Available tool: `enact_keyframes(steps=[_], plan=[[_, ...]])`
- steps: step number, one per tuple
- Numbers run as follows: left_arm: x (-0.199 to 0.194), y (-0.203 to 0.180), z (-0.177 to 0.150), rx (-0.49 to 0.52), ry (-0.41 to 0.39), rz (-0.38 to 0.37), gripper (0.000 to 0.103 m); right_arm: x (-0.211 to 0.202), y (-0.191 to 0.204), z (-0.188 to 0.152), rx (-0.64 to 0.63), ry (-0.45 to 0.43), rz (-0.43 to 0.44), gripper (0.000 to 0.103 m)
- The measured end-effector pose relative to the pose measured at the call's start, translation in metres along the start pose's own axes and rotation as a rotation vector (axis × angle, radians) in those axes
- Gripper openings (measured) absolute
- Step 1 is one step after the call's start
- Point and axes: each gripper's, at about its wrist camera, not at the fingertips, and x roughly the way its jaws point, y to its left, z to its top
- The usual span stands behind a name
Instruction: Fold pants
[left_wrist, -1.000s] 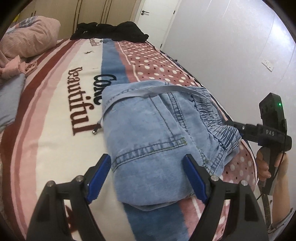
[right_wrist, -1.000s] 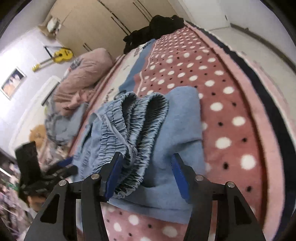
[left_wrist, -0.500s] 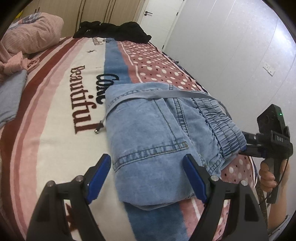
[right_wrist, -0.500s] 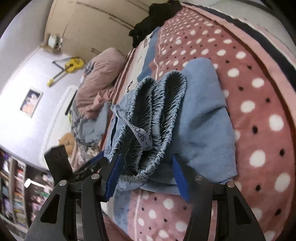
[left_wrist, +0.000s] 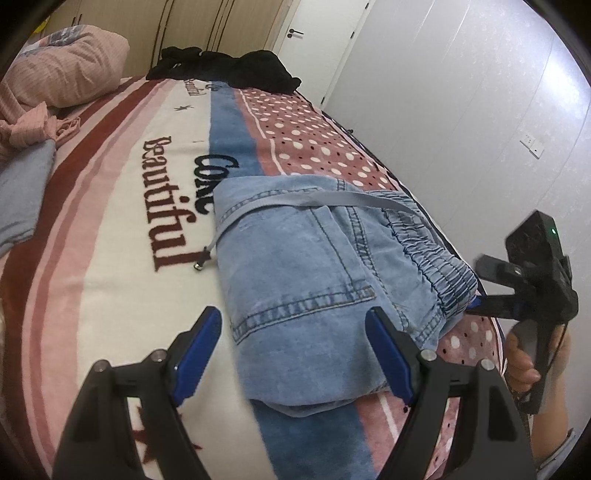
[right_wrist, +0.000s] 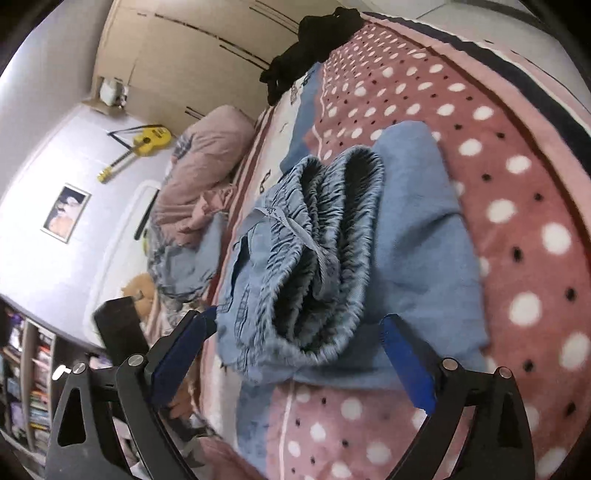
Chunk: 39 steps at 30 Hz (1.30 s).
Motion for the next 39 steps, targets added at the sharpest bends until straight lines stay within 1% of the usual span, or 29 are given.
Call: enact_keyframes(steps=[1, 2, 4, 5, 6, 8, 11, 13, 14, 15, 16, 17, 18, 20, 23, 25, 27, 29, 31, 34, 36, 38, 39], plan=[[0.0, 0.0, 0.0, 0.002, 0.0, 0.002, 0.077, 0.006, 0.004, 0.002, -0.007, -0.004, -0.008, 0.092], [0.0, 0.0, 0.0, 0.003, -0.001, 0.003, 0.077, 0.009, 0.007, 0.003, -0.018, -0.01, -0.018, 0.086], [-0.001, 0.001, 0.0, 0.004, -0.005, 0.005, 0.077, 0.015, 0.016, 0.007, -0.05, -0.026, -0.049, 0.069], [-0.001, 0.002, 0.0, 0.001, -0.007, 0.005, 0.077, 0.016, 0.019, 0.008, -0.056, -0.034, -0.056, 0.053], [-0.002, 0.003, 0.0, -0.002, -0.008, 0.004, 0.077, 0.016, 0.02, 0.009, -0.06, -0.038, -0.052, 0.043], [-0.002, 0.006, 0.0, -0.006, -0.01, 0.003, 0.077, 0.016, 0.022, 0.011, -0.064, -0.035, -0.033, 0.041], [-0.001, 0.01, 0.001, -0.014, -0.009, 0.006, 0.077, 0.022, 0.022, 0.013, -0.077, -0.025, -0.049, 0.041], [0.0, 0.012, 0.001, -0.023, -0.006, 0.006, 0.077, 0.033, 0.016, 0.018, -0.065, 0.0, -0.089, 0.045], [0.0, 0.013, 0.001, -0.027, -0.004, 0.005, 0.077, 0.04, 0.012, 0.02, -0.047, 0.012, -0.108, 0.052], [-0.001, 0.013, 0.001, -0.028, -0.003, 0.005, 0.077, 0.044, 0.008, 0.022, -0.028, 0.008, -0.115, 0.05], [-0.002, 0.013, 0.001, -0.026, -0.005, 0.008, 0.077, 0.046, 0.007, 0.021, -0.025, -0.002, -0.122, 0.045], [-0.002, 0.013, 0.001, -0.022, -0.006, 0.01, 0.077, 0.046, 0.009, 0.021, -0.037, -0.014, -0.129, 0.029], [-0.003, 0.013, 0.002, -0.019, -0.007, 0.015, 0.077, 0.041, 0.013, 0.02, -0.057, -0.04, -0.131, 0.024], [-0.004, 0.014, 0.004, -0.019, -0.01, 0.02, 0.077, 0.025, 0.022, 0.019, -0.095, -0.099, -0.126, 0.021], [-0.002, 0.013, 0.009, -0.034, -0.013, 0.013, 0.077, 0.0, 0.028, 0.021, -0.125, -0.163, -0.156, 0.02], [0.003, 0.012, 0.012, -0.05, -0.008, -0.003, 0.077, -0.01, 0.025, 0.022, -0.141, -0.169, -0.184, 0.02], [0.009, 0.01, 0.014, -0.068, 0.002, -0.01, 0.077, -0.016, 0.013, 0.023, -0.132, -0.162, -0.212, 0.02], [0.016, 0.008, 0.015, -0.077, 0.015, -0.012, 0.077, -0.018, 0.0, 0.022, -0.111, -0.156, -0.223, 0.021], [0.022, 0.006, 0.015, -0.078, 0.029, -0.012, 0.077, -0.015, -0.012, 0.018, -0.122, -0.158, -0.251, 0.022], [0.03, 0.003, 0.013, -0.06, 0.049, 0.011, 0.077, -0.014, -0.018, 0.016, -0.131, -0.149, -0.271, 0.029], [0.031, 0.003, 0.011, -0.052, 0.054, 0.014, 0.077, -0.018, -0.014, 0.017, -0.155, -0.145, -0.282, 0.034], [0.034, 0.004, 0.009, -0.033, 0.074, 0.031, 0.078, -0.027, -0.008, 0.018, -0.191, -0.169, -0.332, 0.039], [0.036, 0.004, 0.007, -0.026, 0.09, 0.036, 0.078, -0.034, -0.003, 0.018, -0.215, -0.194, -0.376, 0.043]])
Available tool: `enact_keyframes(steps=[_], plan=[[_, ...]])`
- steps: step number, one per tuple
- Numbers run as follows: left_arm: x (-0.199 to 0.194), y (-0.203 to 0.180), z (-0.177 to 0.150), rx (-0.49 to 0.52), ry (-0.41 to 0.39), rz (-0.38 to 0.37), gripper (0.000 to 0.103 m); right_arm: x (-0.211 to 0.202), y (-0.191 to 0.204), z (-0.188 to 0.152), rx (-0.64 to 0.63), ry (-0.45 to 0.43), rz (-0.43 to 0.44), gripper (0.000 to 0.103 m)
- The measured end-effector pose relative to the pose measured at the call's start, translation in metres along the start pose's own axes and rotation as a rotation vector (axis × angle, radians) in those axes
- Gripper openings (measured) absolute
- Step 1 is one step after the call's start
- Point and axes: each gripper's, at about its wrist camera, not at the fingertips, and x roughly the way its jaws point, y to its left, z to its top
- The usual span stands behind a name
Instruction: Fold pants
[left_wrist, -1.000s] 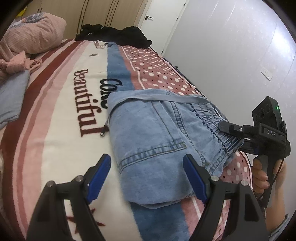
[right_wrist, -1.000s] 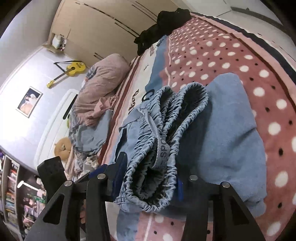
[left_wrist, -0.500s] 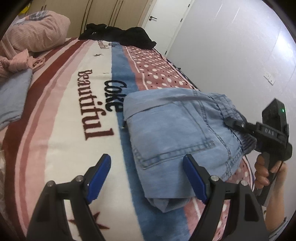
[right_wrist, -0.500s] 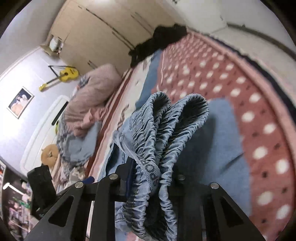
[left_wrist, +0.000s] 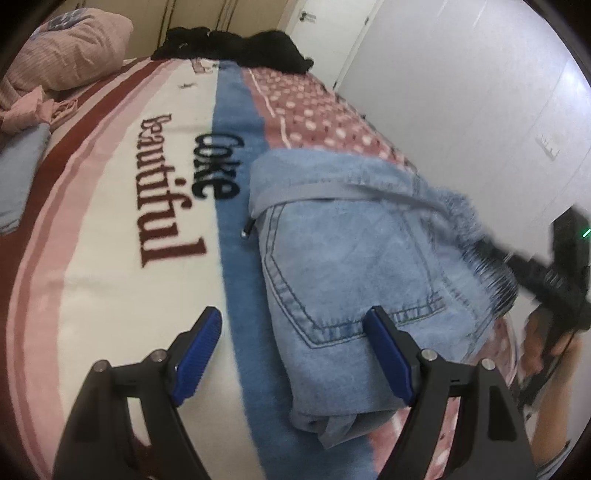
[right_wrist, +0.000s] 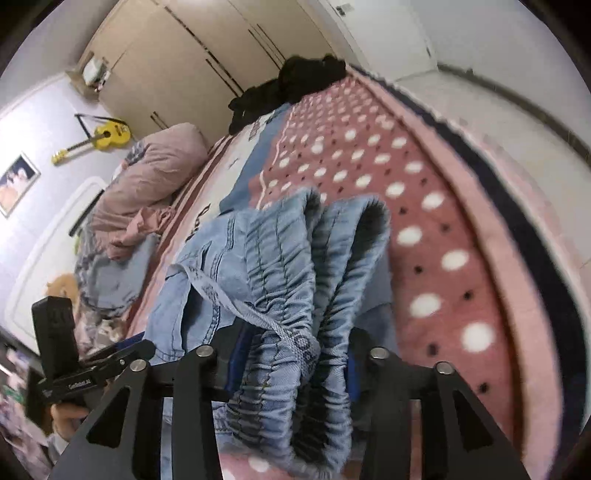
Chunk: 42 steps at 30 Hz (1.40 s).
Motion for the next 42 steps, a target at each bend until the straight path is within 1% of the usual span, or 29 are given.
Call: enact_keyframes(steps=[1, 3, 5, 7, 8, 9, 11, 14, 16, 17, 20, 21, 22, 23, 24, 26, 28, 29, 30, 32, 33, 34, 36, 37, 38, 39, 40, 41, 42], plan=[[0.003, 0.001, -0.001, 0.001, 0.017, -0.001, 0.078, -0.008, 0.002, 0.003, -0.025, -0.025, -0.031, 0.046], [0.004, 0.005, -0.003, -0.023, 0.022, -0.02, 0.078, -0.02, 0.004, 0.01, -0.056, -0.066, -0.032, 0.047], [0.004, 0.007, -0.002, -0.047, 0.026, -0.036, 0.077, -0.028, 0.009, 0.015, -0.085, -0.083, 0.03, 0.047], [0.003, 0.005, -0.001, -0.037, 0.022, -0.028, 0.077, -0.03, 0.02, 0.017, -0.129, -0.063, 0.088, 0.046], [0.003, 0.003, -0.001, -0.028, 0.02, -0.021, 0.077, -0.029, 0.027, 0.016, -0.155, -0.049, 0.113, 0.043], [0.003, 0.002, -0.001, -0.021, 0.017, -0.015, 0.077, -0.027, 0.034, 0.014, -0.181, -0.04, 0.121, 0.043], [0.002, 0.001, -0.002, -0.02, 0.015, -0.015, 0.077, -0.021, 0.044, 0.011, -0.21, -0.02, 0.098, 0.044], [0.006, 0.003, 0.0, -0.048, 0.023, -0.041, 0.078, -0.003, 0.05, 0.008, -0.254, 0.046, 0.086, 0.045], [0.007, 0.005, 0.001, -0.064, 0.027, -0.06, 0.079, 0.011, 0.049, 0.008, -0.267, 0.071, 0.024, 0.039], [0.008, 0.006, 0.001, -0.07, 0.027, -0.067, 0.08, 0.015, 0.043, 0.01, -0.245, 0.071, 0.001, 0.035], [0.01, 0.007, 0.002, -0.079, 0.029, -0.086, 0.082, 0.021, 0.018, 0.02, -0.151, 0.065, -0.009, 0.032], [0.011, 0.008, 0.002, -0.084, 0.03, -0.093, 0.082, 0.022, 0.011, 0.022, -0.139, 0.062, -0.032, 0.033], [0.012, 0.009, 0.003, -0.09, 0.034, -0.101, 0.082, 0.025, 0.005, 0.022, -0.132, 0.064, -0.094, 0.035], [0.013, 0.01, 0.004, -0.097, 0.037, -0.116, 0.082, 0.027, -0.001, 0.022, -0.12, 0.076, -0.122, 0.046], [0.015, 0.012, 0.007, -0.105, 0.04, -0.131, 0.082, 0.026, -0.01, 0.021, -0.085, 0.089, -0.089, 0.051], [0.018, 0.017, 0.011, -0.132, 0.039, -0.157, 0.082, 0.019, -0.023, 0.023, -0.038, 0.092, -0.041, 0.05], [0.024, 0.024, 0.016, -0.18, 0.054, -0.203, 0.082, 0.012, -0.034, 0.025, -0.003, 0.08, -0.032, 0.053], [0.028, 0.026, 0.017, -0.197, 0.064, -0.224, 0.082, 0.012, -0.041, 0.025, 0.018, 0.094, -0.018, 0.059], [0.033, 0.028, 0.018, -0.216, 0.082, -0.255, 0.082, 0.015, -0.049, 0.024, 0.041, 0.126, 0.009, 0.064], [0.044, 0.029, 0.02, -0.245, 0.109, -0.302, 0.082, 0.022, -0.06, 0.02, 0.091, 0.183, 0.098, 0.064], [0.047, 0.029, 0.021, -0.252, 0.113, -0.311, 0.082, 0.026, -0.067, 0.016, 0.132, 0.213, 0.184, 0.064], [0.05, 0.029, 0.022, -0.261, 0.115, -0.323, 0.082, 0.029, -0.069, 0.014, 0.156, 0.233, 0.237, 0.064], [0.054, 0.027, 0.024, -0.275, 0.116, -0.339, 0.081, 0.034, -0.067, 0.009, 0.172, 0.262, 0.301, 0.065], [0.056, 0.025, 0.025, -0.277, 0.118, -0.348, 0.079, 0.036, -0.066, 0.007, 0.165, 0.273, 0.314, 0.065], [0.057, 0.023, 0.025, -0.279, 0.117, -0.358, 0.067, 0.038, -0.065, 0.005, 0.16, 0.275, 0.319, 0.065], [0.058, 0.02, 0.024, -0.284, 0.124, -0.375, 0.059, 0.039, -0.064, 0.004, 0.162, 0.273, 0.325, 0.065], [0.059, 0.018, 0.023, -0.292, 0.126, -0.367, 0.059, 0.04, -0.062, 0.003, 0.163, 0.275, 0.33, 0.065], [0.06, 0.017, 0.023, -0.29, 0.119, -0.353, 0.056, 0.04, -0.06, 0.002, 0.157, 0.272, 0.331, 0.065], [0.059, 0.015, 0.023, -0.283, 0.114, -0.341, 0.05, 0.044, -0.053, 0.003, 0.142, 0.276, 0.334, 0.065]])
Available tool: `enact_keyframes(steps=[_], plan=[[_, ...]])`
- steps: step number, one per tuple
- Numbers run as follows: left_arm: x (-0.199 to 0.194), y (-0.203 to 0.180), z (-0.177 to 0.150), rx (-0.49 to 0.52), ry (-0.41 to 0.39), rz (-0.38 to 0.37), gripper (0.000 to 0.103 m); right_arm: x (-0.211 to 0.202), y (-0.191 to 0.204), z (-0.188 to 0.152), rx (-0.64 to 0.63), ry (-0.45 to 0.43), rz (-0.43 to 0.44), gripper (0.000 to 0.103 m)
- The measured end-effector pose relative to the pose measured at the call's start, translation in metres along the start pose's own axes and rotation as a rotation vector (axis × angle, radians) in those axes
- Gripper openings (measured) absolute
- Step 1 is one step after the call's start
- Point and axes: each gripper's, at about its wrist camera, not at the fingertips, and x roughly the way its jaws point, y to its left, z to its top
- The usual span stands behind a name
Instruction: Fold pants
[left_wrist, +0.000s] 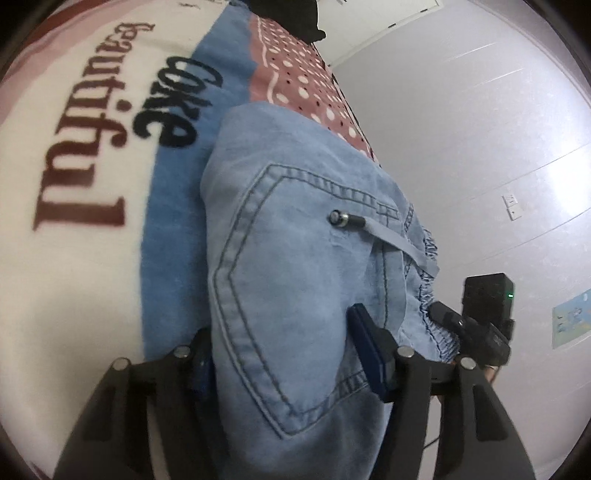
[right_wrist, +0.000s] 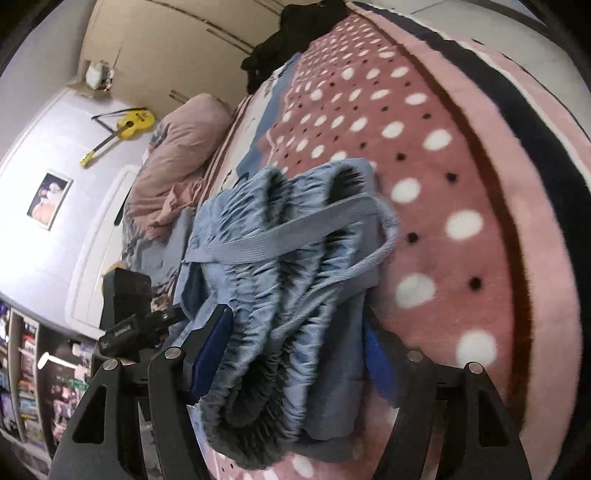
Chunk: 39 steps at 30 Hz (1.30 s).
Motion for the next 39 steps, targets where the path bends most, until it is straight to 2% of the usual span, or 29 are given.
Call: enact_keyframes(steps=[1, 3, 6, 9, 13, 17, 20, 24, 29, 33, 39], plan=[[0.0, -0.002, 0.0, 0.008, -0.005, 0.011, 0.046, 0.005, 0.005, -0.001, -0.018, 0.003, -0.011, 0.064], [-0.004, -0.006, 0.0, 0.02, -0.019, 0.017, 0.034, 0.007, 0.016, -0.004, -0.052, -0.006, -0.045, 0.056], [-0.015, -0.017, -0.003, 0.062, -0.052, 0.023, 0.025, 0.003, 0.03, -0.008, -0.087, -0.026, -0.076, 0.044], [-0.032, -0.03, -0.007, 0.103, -0.088, 0.035, 0.021, -0.003, 0.045, -0.014, -0.116, -0.057, -0.102, 0.037], [-0.064, -0.036, -0.009, 0.132, -0.129, 0.061, 0.021, -0.008, 0.072, -0.026, -0.131, -0.083, -0.084, 0.035], [-0.115, -0.028, -0.013, 0.146, -0.181, 0.084, 0.021, -0.006, 0.11, -0.035, -0.162, -0.103, -0.051, 0.035], [-0.161, -0.018, -0.017, 0.151, -0.228, 0.109, 0.021, 0.005, 0.153, -0.041, -0.209, -0.111, -0.019, 0.035], [-0.222, 0.008, -0.02, 0.13, -0.287, 0.158, 0.021, 0.033, 0.212, -0.05, -0.256, -0.098, 0.036, 0.034], [-0.292, 0.06, -0.018, 0.09, -0.341, 0.258, 0.021, 0.085, 0.281, -0.065, -0.311, -0.049, 0.098, 0.032], [-0.343, 0.108, -0.019, 0.043, -0.383, 0.347, 0.021, 0.145, 0.339, -0.079, -0.358, 0.016, 0.149, 0.032], [-0.406, 0.184, -0.029, -0.06, -0.427, 0.466, 0.021, 0.241, 0.399, -0.101, -0.385, 0.131, 0.2, 0.031]])
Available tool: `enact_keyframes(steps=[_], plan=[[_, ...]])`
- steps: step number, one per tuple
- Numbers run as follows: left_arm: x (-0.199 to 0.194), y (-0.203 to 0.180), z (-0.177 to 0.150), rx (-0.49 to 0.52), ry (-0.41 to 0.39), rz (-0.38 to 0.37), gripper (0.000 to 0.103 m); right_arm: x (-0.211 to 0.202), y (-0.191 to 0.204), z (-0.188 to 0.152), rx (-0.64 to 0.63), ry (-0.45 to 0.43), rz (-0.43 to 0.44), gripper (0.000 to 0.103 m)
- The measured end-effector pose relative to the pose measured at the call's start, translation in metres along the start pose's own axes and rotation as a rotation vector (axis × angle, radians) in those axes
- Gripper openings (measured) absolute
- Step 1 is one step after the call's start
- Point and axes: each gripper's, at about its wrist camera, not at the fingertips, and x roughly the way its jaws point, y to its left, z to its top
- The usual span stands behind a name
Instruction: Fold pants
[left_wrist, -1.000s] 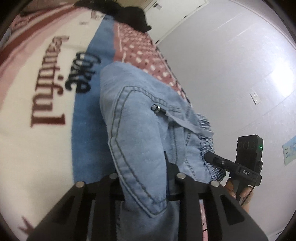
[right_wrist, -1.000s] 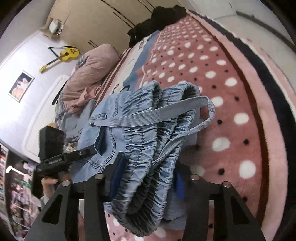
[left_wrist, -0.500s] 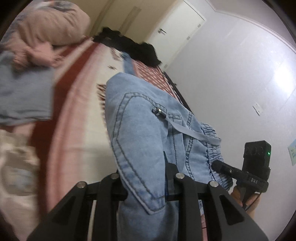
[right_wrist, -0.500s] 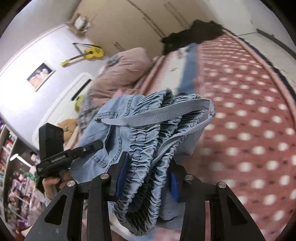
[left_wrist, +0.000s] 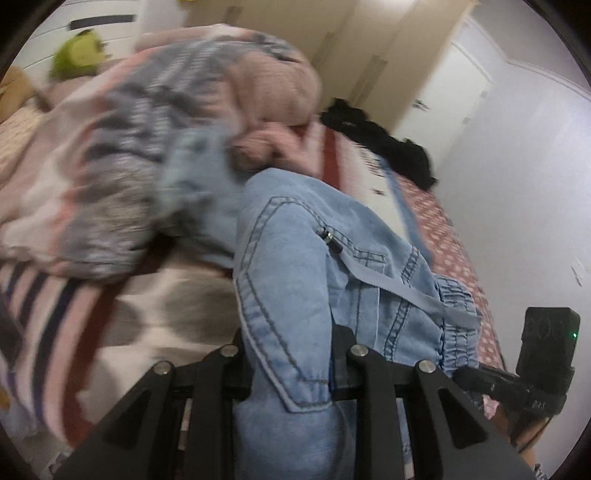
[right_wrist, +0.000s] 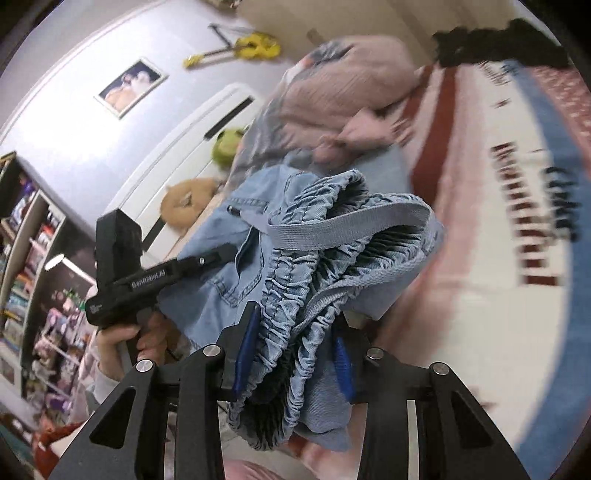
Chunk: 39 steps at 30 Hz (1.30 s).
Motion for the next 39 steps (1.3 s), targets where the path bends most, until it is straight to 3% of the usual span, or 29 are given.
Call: enact_keyframes(steps=[7, 14, 22, 25, 30, 32, 34, 36, 39], plan=[[0.014, 0.076, -0.008, -0.059, 0.025, 0.058, 0.021, 0.086, 0.021, -0.006, 0.024, 0.059, 0.03, 0.03], [0.042, 0.108, -0.021, -0.084, 0.062, 0.043, 0.021, 0.118, 0.031, -0.024, -0.043, 0.089, -0.034, 0.03], [0.033, 0.108, -0.021, -0.076, 0.082, -0.049, 0.022, 0.099, 0.027, -0.025, -0.025, 0.05, -0.024, 0.029], [0.046, 0.109, -0.026, -0.069, 0.12, -0.039, 0.025, 0.098, 0.02, -0.031, -0.015, 0.062, -0.038, 0.029], [0.059, 0.12, -0.036, -0.079, 0.153, 0.003, 0.044, 0.102, 0.004, -0.044, 0.011, 0.083, -0.041, 0.028], [0.052, 0.117, -0.036, -0.058, 0.15, 0.023, 0.045, 0.098, 0.004, -0.043, 0.003, 0.084, -0.052, 0.031], [0.039, 0.113, -0.032, -0.022, 0.129, 0.068, 0.045, 0.089, 0.01, -0.04, -0.025, 0.073, -0.079, 0.032], [0.02, 0.108, -0.026, 0.005, 0.078, 0.106, 0.054, 0.07, 0.021, -0.036, -0.092, 0.03, -0.127, 0.032], [-0.002, 0.098, -0.015, 0.015, 0.006, 0.069, 0.054, 0.04, 0.04, -0.028, -0.196, -0.051, -0.186, 0.032]])
